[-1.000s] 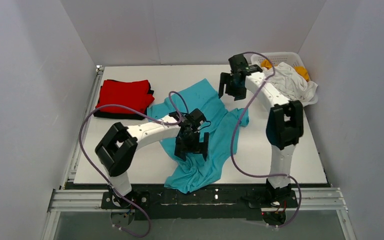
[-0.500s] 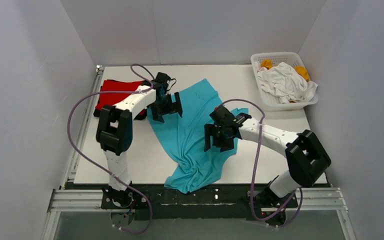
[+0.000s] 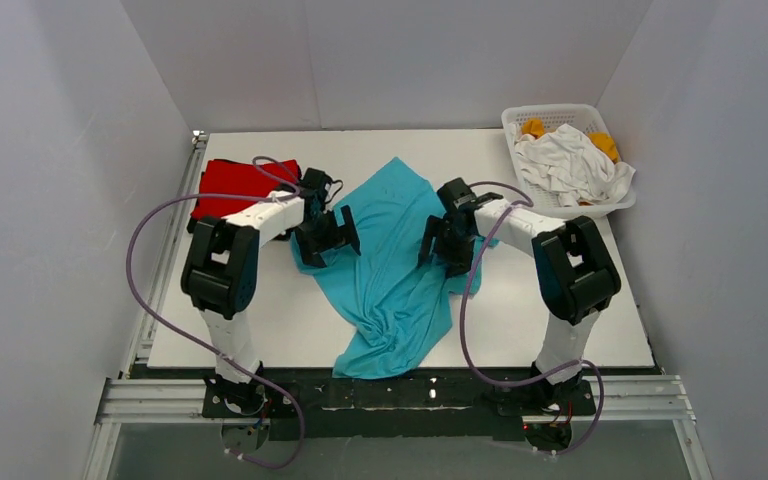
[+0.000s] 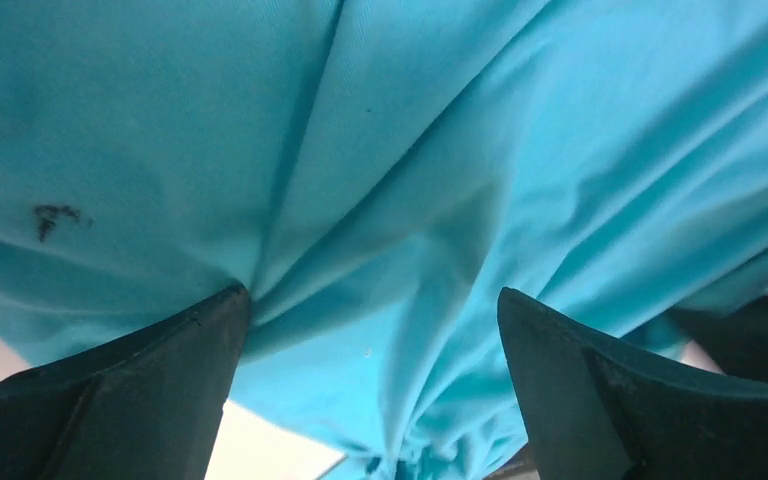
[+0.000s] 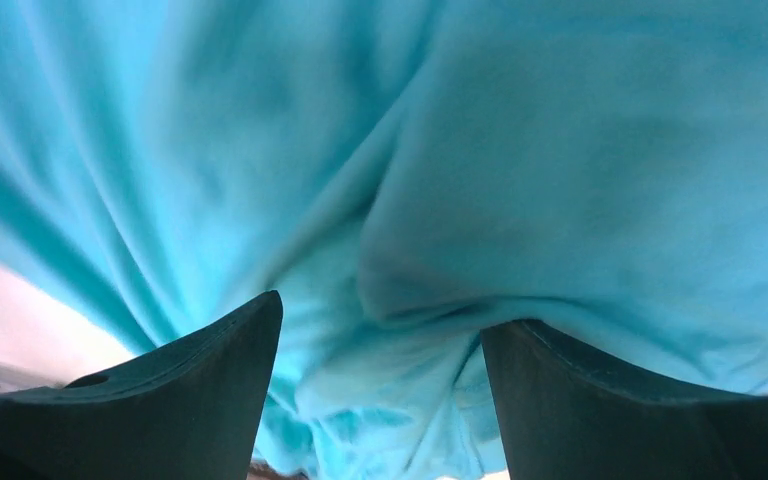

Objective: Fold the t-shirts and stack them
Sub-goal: Flatten out the tshirt

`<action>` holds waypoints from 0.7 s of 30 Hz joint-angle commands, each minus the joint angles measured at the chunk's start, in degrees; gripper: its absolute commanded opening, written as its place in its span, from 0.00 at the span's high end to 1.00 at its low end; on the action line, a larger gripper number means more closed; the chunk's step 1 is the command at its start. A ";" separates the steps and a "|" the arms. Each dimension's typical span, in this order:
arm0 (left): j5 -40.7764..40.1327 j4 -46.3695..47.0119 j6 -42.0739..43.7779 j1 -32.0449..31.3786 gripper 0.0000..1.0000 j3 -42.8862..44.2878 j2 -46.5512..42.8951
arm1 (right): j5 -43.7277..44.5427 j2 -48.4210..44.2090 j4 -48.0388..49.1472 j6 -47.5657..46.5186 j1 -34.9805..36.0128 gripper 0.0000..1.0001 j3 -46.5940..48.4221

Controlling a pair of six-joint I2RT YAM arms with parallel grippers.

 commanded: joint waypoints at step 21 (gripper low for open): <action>-12.43 -10.74 -12.60 -13.56 0.02 -19.32 -21.72 | 10.29 27.41 -16.75 -26.11 -17.73 0.18 62.21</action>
